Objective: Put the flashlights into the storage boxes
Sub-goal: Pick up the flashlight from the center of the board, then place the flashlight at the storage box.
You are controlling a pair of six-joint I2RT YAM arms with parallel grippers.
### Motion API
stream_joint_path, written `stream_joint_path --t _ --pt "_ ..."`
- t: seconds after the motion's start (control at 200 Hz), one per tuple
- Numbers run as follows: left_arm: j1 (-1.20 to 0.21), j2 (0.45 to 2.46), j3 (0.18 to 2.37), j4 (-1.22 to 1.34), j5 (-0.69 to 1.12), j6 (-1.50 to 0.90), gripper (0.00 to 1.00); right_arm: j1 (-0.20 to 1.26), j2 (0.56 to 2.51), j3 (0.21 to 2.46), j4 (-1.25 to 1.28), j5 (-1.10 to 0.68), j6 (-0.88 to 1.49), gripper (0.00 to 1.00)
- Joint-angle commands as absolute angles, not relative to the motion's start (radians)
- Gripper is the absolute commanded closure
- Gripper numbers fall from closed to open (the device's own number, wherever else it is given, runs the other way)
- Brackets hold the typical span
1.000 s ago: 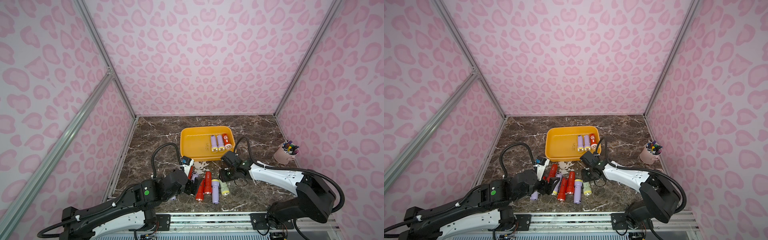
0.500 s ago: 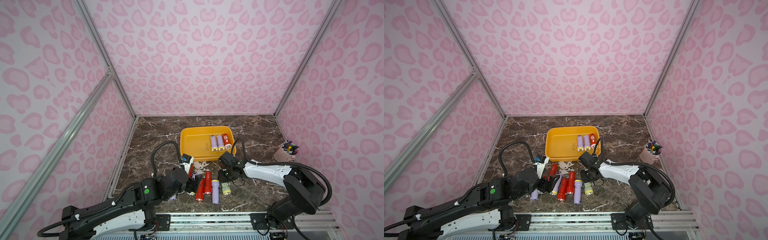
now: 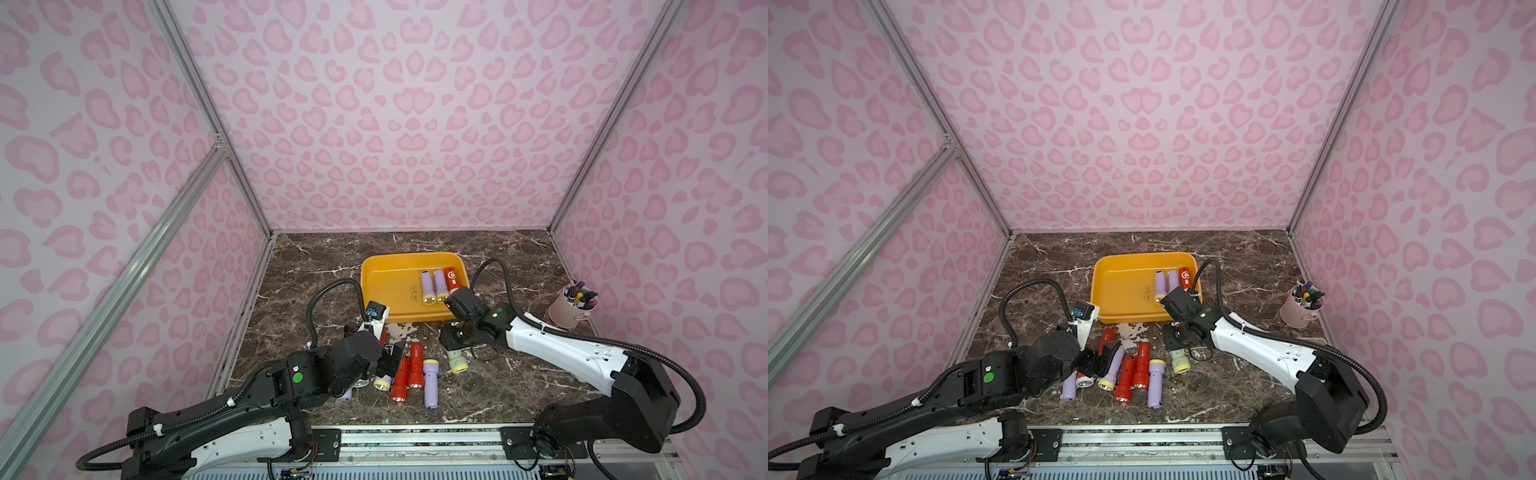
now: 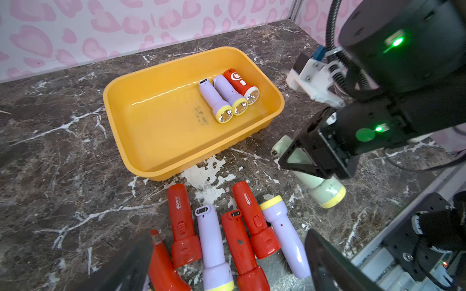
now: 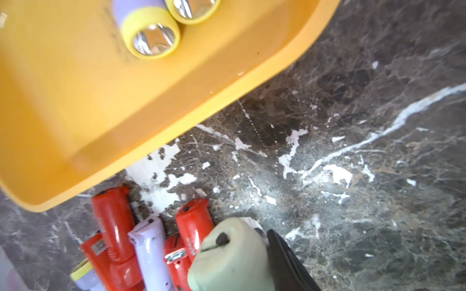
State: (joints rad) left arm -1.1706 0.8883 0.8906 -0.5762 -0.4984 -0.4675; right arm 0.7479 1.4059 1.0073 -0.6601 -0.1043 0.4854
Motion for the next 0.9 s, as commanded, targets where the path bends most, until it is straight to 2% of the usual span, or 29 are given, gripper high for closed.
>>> stream_joint_path --t 0.0,0.19,0.33,0.625,0.895 --pt "-1.130 0.904 0.904 -0.546 -0.517 -0.421 0.04 0.742 1.406 1.075 -0.757 -0.068 0.477 0.60" --pt "-1.012 0.921 0.899 -0.482 -0.421 -0.340 0.04 0.706 1.487 1.262 -0.783 -0.079 0.473 0.60" --pt "-0.896 0.951 0.923 -0.467 -0.301 -0.295 0.04 0.672 1.615 1.419 -0.785 -0.104 0.452 0.61" --pt "-0.724 1.002 0.949 -0.407 -0.158 -0.214 0.04 0.627 1.990 1.852 -0.848 -0.152 0.377 0.61" --pt "-0.626 1.093 1.008 -0.391 -0.073 -0.169 0.04 0.585 2.359 2.286 -0.964 -0.192 0.338 0.61"
